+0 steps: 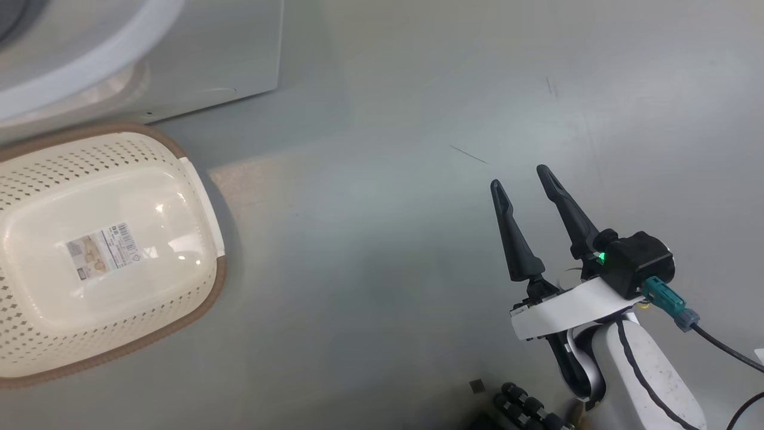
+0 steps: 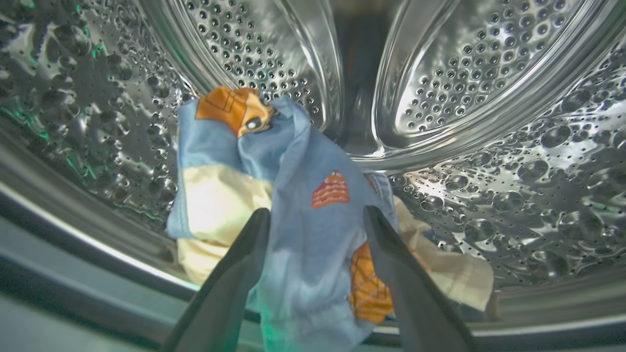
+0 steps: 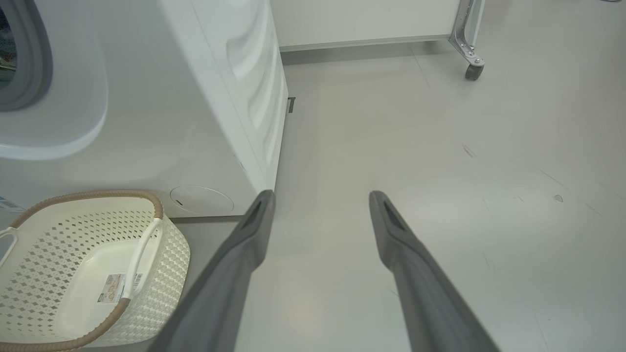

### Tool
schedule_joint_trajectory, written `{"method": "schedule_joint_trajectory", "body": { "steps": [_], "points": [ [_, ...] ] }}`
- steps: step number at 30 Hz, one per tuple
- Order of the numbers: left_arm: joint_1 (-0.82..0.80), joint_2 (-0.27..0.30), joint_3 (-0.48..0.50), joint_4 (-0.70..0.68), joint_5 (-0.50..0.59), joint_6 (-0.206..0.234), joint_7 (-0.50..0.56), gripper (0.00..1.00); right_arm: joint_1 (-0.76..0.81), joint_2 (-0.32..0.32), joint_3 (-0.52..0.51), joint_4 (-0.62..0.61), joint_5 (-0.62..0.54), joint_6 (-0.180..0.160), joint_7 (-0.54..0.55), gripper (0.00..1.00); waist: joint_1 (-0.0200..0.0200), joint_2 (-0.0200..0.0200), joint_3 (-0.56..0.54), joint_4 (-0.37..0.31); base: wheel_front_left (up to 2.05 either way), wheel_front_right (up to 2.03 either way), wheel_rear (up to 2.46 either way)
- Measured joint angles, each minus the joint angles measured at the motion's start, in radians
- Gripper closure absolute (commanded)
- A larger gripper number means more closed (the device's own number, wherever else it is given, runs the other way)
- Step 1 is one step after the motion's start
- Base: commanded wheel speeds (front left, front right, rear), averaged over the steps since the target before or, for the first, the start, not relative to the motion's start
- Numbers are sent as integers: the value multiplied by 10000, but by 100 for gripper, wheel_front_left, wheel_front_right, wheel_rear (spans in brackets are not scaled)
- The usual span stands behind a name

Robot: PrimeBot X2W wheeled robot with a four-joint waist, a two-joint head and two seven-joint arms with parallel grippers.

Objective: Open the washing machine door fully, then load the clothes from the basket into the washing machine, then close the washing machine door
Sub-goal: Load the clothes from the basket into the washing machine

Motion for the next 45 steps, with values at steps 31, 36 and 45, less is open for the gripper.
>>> {"method": "schedule_joint_trajectory", "body": {
  "steps": [31, 36, 45],
  "points": [
    [4095, -2190, -201, -188, -305, -934, -305, 0, 818, -31, -1066, 926, -301, 284, 0, 0, 0, 0, -3568, 1933, 0, 0, 0],
    [4677, -2562, 4, -773, -345, -1106, -305, 0, 877, -36, -1225, 897, -439, 355, 0, 0, -1, 0, -3804, 2280, 0, 0, 0],
    [5798, -2798, 251, -2027, -426, -1394, -305, 0, 913, -38, -1283, 748, -550, 431, 0, 0, -1, 0, -3891, 2666, 0, 0, 0]
  ]
}}
